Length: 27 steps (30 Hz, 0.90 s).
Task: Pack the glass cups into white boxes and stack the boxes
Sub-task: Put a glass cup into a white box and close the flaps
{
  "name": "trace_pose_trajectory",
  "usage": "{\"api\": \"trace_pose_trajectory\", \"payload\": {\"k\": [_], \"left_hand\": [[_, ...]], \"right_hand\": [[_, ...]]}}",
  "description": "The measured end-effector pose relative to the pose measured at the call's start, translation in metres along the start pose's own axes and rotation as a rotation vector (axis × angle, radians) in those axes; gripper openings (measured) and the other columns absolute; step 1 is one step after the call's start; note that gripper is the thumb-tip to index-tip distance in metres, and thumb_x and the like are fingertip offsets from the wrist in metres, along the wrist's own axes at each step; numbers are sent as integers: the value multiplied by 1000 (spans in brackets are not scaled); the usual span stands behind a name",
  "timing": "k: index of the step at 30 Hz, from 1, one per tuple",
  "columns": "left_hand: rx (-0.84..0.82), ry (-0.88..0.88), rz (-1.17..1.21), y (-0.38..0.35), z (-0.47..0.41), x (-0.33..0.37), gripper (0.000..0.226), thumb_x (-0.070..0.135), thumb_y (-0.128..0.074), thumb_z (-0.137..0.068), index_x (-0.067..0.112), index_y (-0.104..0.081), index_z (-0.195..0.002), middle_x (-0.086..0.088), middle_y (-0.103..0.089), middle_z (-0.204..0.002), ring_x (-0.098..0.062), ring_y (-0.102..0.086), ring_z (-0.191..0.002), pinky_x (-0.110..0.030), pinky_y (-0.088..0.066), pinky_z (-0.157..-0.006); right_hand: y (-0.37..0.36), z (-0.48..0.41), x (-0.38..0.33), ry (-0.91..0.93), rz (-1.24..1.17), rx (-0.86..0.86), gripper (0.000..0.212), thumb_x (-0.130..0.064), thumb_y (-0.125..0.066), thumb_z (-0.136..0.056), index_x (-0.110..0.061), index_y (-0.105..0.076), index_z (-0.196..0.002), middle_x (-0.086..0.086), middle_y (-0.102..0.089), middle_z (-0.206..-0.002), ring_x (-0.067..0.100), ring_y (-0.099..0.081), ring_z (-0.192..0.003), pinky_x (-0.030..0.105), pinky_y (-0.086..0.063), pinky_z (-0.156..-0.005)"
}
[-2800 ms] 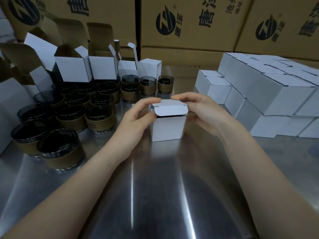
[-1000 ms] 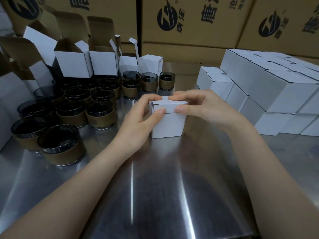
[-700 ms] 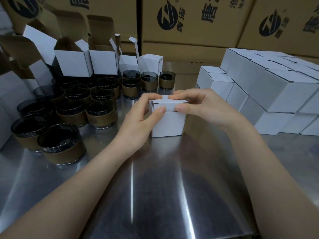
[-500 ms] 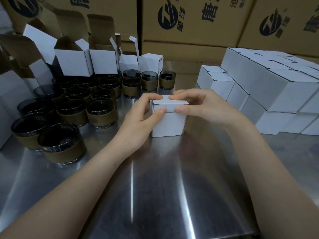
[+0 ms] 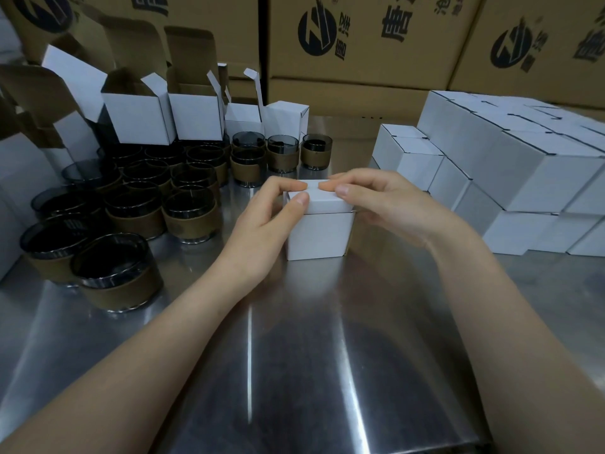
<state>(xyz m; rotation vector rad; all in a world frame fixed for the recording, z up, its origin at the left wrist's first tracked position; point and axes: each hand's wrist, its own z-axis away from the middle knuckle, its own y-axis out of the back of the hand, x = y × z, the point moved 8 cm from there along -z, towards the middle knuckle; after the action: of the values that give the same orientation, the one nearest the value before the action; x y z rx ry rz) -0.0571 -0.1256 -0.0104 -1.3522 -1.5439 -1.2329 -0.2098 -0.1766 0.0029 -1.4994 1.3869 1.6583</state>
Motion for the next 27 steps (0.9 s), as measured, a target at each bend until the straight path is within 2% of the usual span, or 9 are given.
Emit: {"api": "trace_pose_trajectory", "payload": {"k": [2,4,8,13,16,19,21,27], "left_hand": [[-2,6,3,0,0,0,36,46,-51,-86,25,-58,-113,-7,-59,-119,-28,-56,-115,-54,-45,-102],[-2,17,11,0,-1,0,35,43,-52,-87,23,-57,-114,-3,-59,-120,-26,-57,-116,-54,-45,-102],[4,32,34,2,-3,-5,17,24,-55,-100,18,-57,-115,-2,-59,-120,-27,-57,-116,-54,-45,-102],[3,44,27,2,-3,-5,17,18,-53,-100,16,-56,-117,-1,-57,-121,-26,-57,-117,-52,-45,-103],[-2,58,38,1,-3,-6,17,15,-53,-99,15,-55,-116,-2,-57,-121,-24,-58,-116,-52,-46,-102],[0,85,71,0,-3,-8,19,9,-53,-98,10,-55,-117,-7,-58,-121,-26,-59,-114,-49,-48,-100],[-1,94,87,0,-3,-9,19,6,-53,-98,8,-54,-116,-9,-59,-119,-29,-59,-115,-46,-48,-98],[2,115,123,-3,-5,-8,18,3,-51,-97,11,-56,-112,-4,-58,-113,-30,-57,-117,-45,-46,-99]], "right_hand": [[0,-1,1,-7,-12,-20,17,-24,-60,-96,-30,-76,-96,-15,-70,-102,-1,-63,-93,12,-48,-69],[-1,-1,1,-9,-21,-34,16,-22,-59,-96,-28,-74,-97,-17,-70,-97,-1,-63,-91,12,-48,-70],[-2,-1,2,-17,-23,-55,15,-18,-59,-96,-22,-72,-101,-19,-70,-93,-2,-63,-87,12,-48,-69],[-2,-1,3,-21,-47,-69,14,-14,-59,-95,-19,-71,-102,-17,-70,-89,-4,-63,-84,10,-48,-68],[-3,-2,4,-25,-45,-75,14,-13,-60,-94,-20,-71,-101,-12,-70,-93,0,-63,-88,13,-48,-73],[-3,-3,6,-23,-7,-72,16,-11,-62,-93,-22,-70,-101,2,-67,-107,6,-61,-98,20,-48,-84],[-4,-3,7,-25,-19,-78,17,-9,-61,-93,-22,-69,-101,6,-65,-111,8,-60,-100,21,-47,-86],[-7,-2,6,-36,-59,-100,18,-6,-58,-94,-18,-66,-106,-3,-63,-98,7,-58,-93,18,-47,-80]]}}
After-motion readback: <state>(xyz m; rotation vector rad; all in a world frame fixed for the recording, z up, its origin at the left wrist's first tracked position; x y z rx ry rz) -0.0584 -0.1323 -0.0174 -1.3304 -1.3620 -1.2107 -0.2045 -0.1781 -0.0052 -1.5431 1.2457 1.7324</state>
